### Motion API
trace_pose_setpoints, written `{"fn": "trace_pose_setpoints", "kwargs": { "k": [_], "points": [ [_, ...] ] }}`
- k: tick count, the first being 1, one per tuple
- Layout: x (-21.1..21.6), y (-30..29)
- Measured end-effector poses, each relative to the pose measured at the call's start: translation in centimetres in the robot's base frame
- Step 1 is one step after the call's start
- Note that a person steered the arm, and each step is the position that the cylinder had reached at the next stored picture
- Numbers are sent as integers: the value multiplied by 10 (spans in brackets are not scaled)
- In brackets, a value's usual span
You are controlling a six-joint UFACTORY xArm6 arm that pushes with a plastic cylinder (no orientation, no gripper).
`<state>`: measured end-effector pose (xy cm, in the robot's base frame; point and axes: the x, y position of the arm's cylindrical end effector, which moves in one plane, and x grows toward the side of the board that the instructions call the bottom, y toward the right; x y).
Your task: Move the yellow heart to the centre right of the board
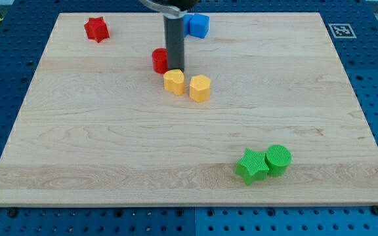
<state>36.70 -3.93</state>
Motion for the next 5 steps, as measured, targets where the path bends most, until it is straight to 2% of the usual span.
{"fn": "trace_pose_setpoints", "kwargs": {
  "k": [2, 5],
  "points": [
    [-25, -31],
    [-37, -88]
  ]
}}
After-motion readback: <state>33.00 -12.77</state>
